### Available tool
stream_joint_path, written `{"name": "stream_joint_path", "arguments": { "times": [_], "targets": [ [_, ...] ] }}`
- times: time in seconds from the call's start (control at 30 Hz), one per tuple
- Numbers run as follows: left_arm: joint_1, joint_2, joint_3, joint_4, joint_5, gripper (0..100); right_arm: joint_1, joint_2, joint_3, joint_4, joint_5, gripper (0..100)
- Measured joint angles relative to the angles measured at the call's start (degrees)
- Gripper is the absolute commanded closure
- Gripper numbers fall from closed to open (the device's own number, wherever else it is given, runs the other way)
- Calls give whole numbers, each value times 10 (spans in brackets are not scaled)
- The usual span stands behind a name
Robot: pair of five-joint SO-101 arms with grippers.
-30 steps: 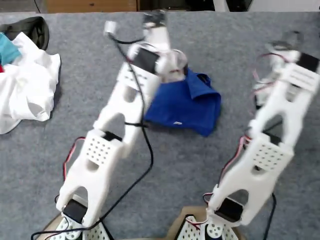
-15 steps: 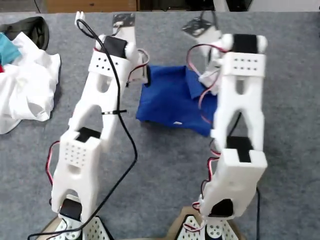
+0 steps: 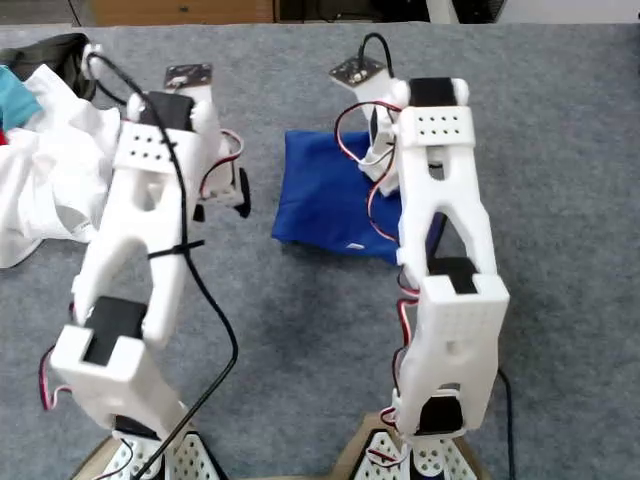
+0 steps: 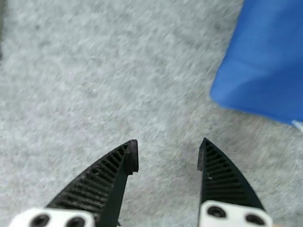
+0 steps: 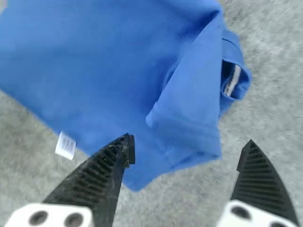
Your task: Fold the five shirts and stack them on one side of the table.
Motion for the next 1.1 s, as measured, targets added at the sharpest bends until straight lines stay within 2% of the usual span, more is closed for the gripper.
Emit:
{"name": "stream_joint_path", "arguments": {
  "times": [0.3,0.57,0.87,1.1],
  "targets": [
    [-44,-28,49,0,-23,787,0,55,0,-40,-46,652],
    [-46,-28,49,0,-23,787,0,85,0,-90,-50,875],
    [-46,-28,49,0,-23,787,2,89,0,-106,-61,882],
    [-46,-28,49,0,-23,787,47,89,-30,-105,-61,903]
  ]
}}
